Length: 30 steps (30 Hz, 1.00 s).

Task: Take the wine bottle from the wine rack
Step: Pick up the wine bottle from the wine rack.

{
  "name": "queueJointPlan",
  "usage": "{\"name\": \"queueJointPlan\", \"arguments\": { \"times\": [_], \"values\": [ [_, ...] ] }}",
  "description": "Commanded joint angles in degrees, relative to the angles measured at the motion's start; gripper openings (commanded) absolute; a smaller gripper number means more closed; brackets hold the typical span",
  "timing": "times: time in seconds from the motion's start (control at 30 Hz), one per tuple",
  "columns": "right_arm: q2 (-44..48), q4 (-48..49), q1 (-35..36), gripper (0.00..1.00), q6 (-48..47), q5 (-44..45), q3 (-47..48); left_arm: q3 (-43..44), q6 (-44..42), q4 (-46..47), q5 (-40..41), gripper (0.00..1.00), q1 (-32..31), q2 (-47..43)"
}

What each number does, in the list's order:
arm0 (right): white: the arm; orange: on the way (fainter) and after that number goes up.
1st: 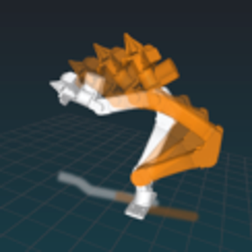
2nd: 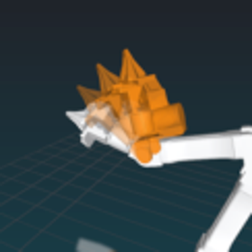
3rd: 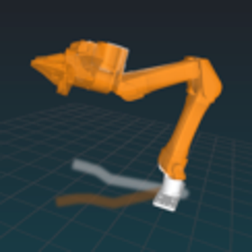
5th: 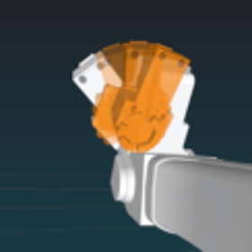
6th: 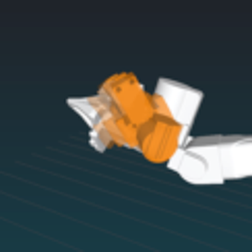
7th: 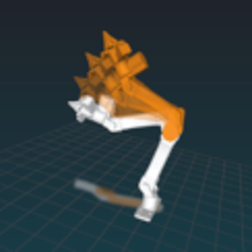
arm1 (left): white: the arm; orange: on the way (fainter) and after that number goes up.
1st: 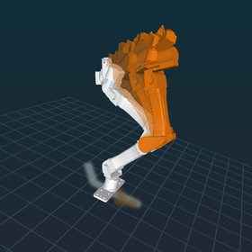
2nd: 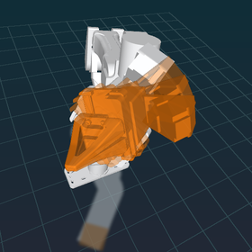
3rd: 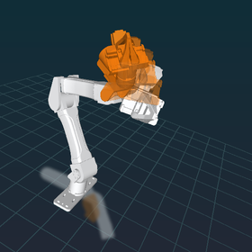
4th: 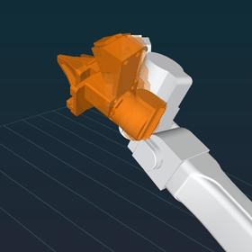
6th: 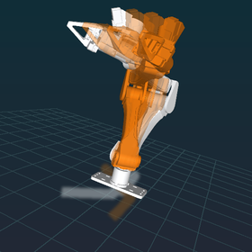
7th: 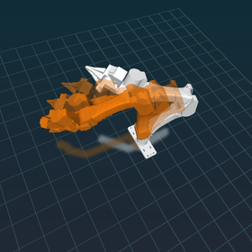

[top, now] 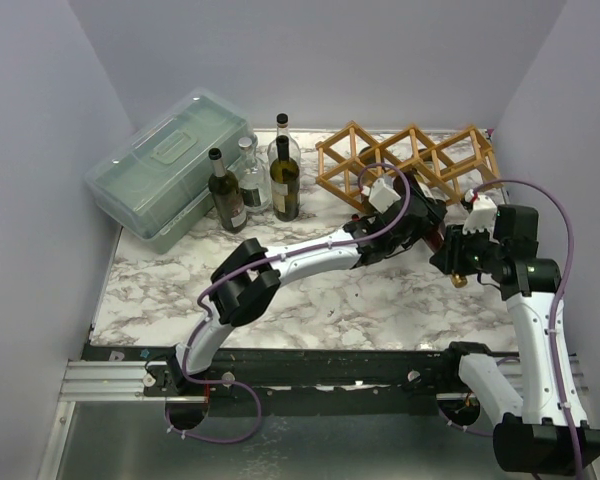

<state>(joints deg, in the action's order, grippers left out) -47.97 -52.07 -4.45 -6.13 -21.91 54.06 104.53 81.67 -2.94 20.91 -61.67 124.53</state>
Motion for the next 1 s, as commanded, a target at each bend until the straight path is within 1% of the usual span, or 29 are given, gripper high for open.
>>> {"name": "queueJointPlan", "arguments": {
  "times": [0.0,0.33,0.7,0.97],
  "values": [
    [4.47,8.71,0.62,0.0,-2.38,-9.01,4.83,-1.8,-3.67,5.87,0.63,0.18,0.19,-4.75],
    [6.36,5.03,0.63,0.0,-3.76,-9.42,6.29,-4.89,-3.35,7.4,0.86,0.17,-0.71,-7.43],
    [6.66,-1.29,0.61,0.0,-6.88,-10.52,10.39,-8.63,-1.75,8.66,1.55,0.17,-2.25,-10.3],
    [6.83,-4.36,0.59,0.0,-9.87,-12.87,11.5,-14.21,-0.18,9.7,2.53,0.17,-2.98,-14.31]
  ]
}}
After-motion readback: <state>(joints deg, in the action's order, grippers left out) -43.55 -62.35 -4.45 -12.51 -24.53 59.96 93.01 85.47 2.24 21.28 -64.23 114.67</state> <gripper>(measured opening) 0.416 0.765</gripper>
